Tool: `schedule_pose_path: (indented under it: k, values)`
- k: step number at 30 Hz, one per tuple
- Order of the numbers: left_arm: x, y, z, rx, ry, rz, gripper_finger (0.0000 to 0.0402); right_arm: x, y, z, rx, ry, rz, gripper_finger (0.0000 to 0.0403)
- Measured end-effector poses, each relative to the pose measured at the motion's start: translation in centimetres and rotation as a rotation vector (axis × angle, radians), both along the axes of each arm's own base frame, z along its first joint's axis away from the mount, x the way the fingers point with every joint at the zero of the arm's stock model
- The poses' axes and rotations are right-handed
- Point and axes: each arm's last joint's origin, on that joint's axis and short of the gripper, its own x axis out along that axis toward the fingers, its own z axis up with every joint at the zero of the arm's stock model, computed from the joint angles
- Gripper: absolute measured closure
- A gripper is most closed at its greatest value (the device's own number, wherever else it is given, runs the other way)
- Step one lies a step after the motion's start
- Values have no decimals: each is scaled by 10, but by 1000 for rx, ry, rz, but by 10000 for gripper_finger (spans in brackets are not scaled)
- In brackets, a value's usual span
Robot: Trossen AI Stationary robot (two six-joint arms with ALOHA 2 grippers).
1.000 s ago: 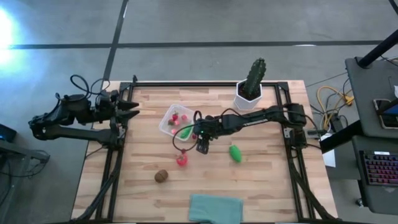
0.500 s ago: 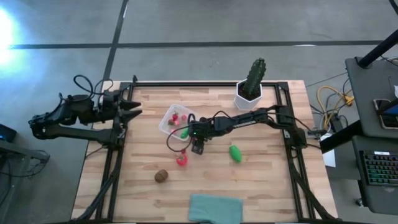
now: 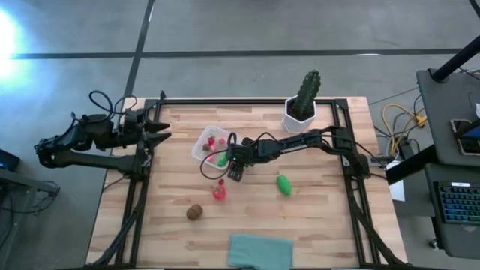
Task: Pick and placing Produce into tupperware
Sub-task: Put the right red cherry into the transparent bin
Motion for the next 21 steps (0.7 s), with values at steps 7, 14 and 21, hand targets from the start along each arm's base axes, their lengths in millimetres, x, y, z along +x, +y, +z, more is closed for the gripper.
schedule_pose_path:
  k: [7, 14, 21]
  values:
    - [1, 0, 0, 0, 6, 0, 229, -5, 0, -7, 21, 18, -34, 202]
    - [2, 0, -1, -1, 11, 0, 229, -6, 0, -9, 22, 24, -36, 204]
    - [5, 0, -1, -2, 21, 0, 229, -6, 0, -9, 20, 27, -31, 249]
